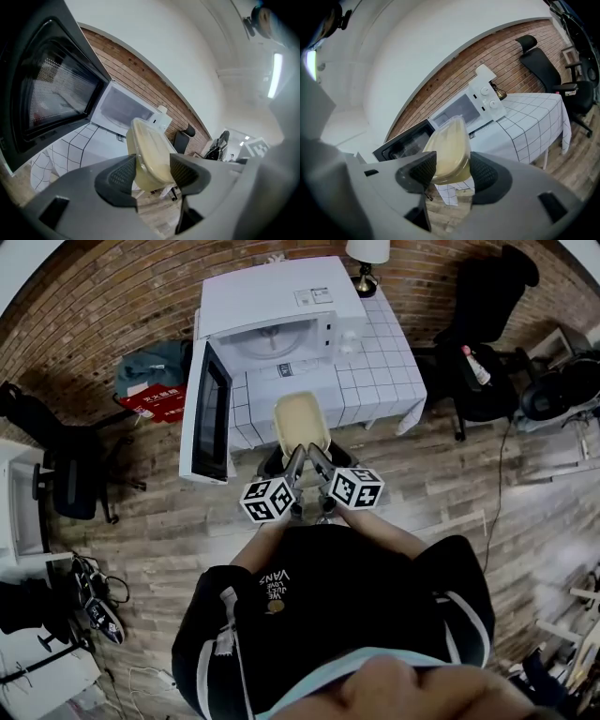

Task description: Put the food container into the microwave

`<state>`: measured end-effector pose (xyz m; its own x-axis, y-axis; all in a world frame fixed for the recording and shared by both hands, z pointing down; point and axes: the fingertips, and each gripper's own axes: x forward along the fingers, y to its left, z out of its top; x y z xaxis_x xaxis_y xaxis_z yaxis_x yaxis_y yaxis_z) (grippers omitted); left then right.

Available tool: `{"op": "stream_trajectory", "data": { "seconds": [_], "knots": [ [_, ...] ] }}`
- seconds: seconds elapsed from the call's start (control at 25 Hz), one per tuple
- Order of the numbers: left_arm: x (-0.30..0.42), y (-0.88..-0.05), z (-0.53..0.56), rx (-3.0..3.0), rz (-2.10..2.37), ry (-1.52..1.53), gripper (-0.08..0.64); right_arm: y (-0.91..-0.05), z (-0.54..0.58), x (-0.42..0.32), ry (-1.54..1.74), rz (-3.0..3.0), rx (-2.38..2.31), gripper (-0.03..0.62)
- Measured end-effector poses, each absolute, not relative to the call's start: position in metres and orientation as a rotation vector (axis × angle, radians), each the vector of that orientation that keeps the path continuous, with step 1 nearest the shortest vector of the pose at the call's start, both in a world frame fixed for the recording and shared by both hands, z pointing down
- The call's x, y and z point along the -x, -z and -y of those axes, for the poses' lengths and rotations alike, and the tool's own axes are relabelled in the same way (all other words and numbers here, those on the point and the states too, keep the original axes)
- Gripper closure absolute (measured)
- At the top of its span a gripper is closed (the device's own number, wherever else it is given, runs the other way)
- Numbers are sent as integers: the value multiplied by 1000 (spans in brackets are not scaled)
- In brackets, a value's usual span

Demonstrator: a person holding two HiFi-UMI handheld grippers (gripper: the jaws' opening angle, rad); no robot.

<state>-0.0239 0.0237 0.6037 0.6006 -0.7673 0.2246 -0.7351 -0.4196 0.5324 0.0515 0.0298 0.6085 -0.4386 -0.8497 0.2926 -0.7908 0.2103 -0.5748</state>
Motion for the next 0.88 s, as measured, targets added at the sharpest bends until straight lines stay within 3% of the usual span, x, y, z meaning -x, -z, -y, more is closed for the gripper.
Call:
{"op": "stream_trajectory", "data": {
  "seconds": [0.88],
  "knots": [
    [23, -612, 27, -2189, 1184, 52, 328, -616, 22, -53, 1096, -2370, 1624, 380]
  ]
}}
